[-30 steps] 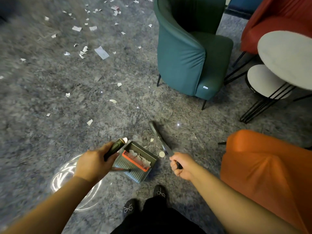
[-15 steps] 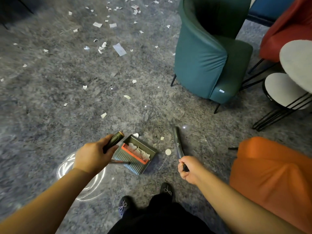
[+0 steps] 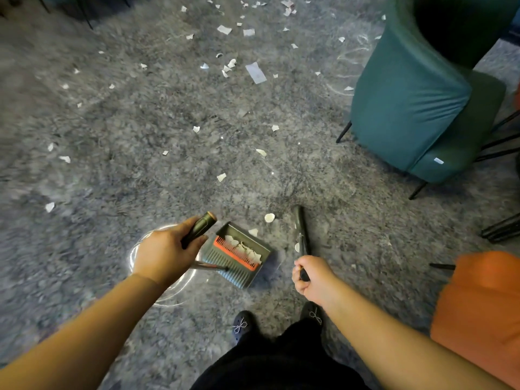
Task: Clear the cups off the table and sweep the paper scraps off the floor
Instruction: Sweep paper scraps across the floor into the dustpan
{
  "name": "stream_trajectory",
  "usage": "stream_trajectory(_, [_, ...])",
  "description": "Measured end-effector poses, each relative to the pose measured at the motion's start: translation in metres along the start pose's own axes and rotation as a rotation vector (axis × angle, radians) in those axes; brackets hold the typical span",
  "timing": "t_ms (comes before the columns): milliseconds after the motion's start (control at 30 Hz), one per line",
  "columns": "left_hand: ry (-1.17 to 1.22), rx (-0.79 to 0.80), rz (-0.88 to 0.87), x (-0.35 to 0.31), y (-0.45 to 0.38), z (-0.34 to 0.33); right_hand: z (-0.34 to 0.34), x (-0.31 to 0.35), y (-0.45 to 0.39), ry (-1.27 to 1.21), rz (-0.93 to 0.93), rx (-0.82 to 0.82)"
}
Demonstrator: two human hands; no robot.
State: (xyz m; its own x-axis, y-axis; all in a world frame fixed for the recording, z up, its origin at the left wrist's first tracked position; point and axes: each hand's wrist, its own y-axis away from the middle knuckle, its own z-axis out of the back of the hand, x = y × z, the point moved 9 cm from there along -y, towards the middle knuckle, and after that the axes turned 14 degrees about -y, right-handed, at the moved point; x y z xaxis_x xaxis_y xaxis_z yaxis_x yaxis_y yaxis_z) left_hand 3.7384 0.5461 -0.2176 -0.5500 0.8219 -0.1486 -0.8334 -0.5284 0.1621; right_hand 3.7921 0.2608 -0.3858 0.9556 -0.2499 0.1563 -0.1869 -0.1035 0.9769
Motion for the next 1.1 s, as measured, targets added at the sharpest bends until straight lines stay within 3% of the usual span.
stream_trajectory(400, [-0.031, 0.038, 0.097, 0.083, 0.003, -0.001, -0.089, -0.032, -0.004, 0.186, -0.005, 0.092])
stream_trajectory(733, [0.016, 0.02, 0.119, 0.106, 0.011, -0.005, -0.062, -0.023, -0.003, 0.618, 0.145, 0.084])
stream_trajectory(867, [0.055, 0.006, 0.152, 0.114, 0.017, -0.01, -0.057, -0.03, -0.01, 0.606, 0.151, 0.084])
stream_trajectory(1000, [0.063, 0.026, 0.18, 0.121, 0.026, -0.013, -0.058, -0.033, -0.022, 0.5, 0.043, 0.082])
stream_trajectory(1100, [0.063, 0.027, 0.195, 0.122, 0.033, -0.012, -0.064, -0.028, -0.027, 0.589, 0.037, 0.056])
